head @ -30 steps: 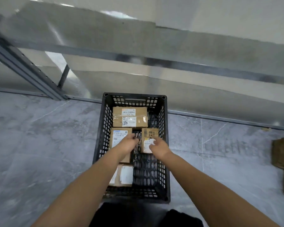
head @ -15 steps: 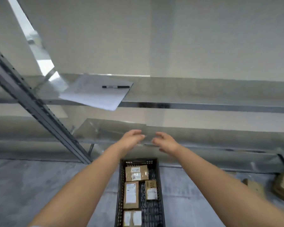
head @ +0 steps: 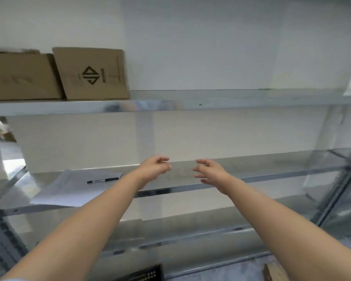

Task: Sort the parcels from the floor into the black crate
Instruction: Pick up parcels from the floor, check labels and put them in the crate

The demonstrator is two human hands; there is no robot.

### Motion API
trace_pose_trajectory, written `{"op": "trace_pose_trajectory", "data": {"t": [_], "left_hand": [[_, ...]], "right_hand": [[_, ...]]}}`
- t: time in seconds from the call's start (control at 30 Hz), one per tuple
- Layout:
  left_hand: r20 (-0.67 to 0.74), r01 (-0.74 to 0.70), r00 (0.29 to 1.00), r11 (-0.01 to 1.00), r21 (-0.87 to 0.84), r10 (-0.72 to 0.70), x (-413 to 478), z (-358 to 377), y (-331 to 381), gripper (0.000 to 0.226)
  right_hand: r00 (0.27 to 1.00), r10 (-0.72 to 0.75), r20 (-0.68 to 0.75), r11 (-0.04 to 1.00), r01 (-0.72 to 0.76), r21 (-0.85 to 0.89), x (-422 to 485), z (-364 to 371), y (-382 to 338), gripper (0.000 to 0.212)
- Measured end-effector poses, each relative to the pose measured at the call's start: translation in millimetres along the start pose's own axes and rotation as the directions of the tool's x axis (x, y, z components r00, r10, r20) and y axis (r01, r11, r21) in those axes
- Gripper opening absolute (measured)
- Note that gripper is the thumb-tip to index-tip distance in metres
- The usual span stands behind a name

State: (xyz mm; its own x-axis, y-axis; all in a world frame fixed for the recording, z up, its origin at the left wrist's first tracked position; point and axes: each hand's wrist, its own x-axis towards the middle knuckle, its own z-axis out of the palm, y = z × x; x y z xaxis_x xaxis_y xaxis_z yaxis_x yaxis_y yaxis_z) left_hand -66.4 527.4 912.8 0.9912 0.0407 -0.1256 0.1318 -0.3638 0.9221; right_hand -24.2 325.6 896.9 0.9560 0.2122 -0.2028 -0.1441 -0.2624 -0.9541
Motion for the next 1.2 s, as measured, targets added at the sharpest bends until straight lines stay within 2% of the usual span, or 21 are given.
{"op": "trace_pose_trajectory", "data": {"t": [0.27,0.43,0.57,0.67,0.83,1.03,1.2], "left_hand": [[0.252,-0.129,0.96,0.992,0.016,0.121,28,65,45,0.035],[0.366,-0.174,0.916,0.985,-0.013,0.166,21,136,69,0.034],[0.497,-0.171,0.857,0.985,0.026,0.135,4,197,81,0.03],[0.538,-0.193,0.831,0.98,0.039,0.142,1,246,97,0.029],[0.562,-0.203,0.811,0.979,0.007,0.164,-5,349,130,0.026],[0.608,-0.246,0.766,0.969,-0.022,0.208,-17,484,171,0.034],[0.618,-0.237,0.76,0.971,-0.023,0.201,-6,555,194,0.032]], "right_hand": [[0.969,0.009,-0.245,0.999,0.002,0.046,-47,-73,13,0.041],[0.926,0.041,-0.375,0.999,-0.024,0.049,-91,-136,35,0.042],[0.864,0.086,-0.496,0.995,-0.052,0.084,-132,-193,60,0.041],[0.815,0.112,-0.569,0.992,-0.061,0.109,-159,-237,82,0.041],[0.815,0.132,-0.564,0.991,-0.093,0.099,-200,-309,119,0.043],[0.805,0.148,-0.574,0.989,-0.112,0.098,-233,-411,154,0.047],[0.792,0.167,-0.587,0.986,-0.129,0.105,-229,-489,172,0.045]]}}
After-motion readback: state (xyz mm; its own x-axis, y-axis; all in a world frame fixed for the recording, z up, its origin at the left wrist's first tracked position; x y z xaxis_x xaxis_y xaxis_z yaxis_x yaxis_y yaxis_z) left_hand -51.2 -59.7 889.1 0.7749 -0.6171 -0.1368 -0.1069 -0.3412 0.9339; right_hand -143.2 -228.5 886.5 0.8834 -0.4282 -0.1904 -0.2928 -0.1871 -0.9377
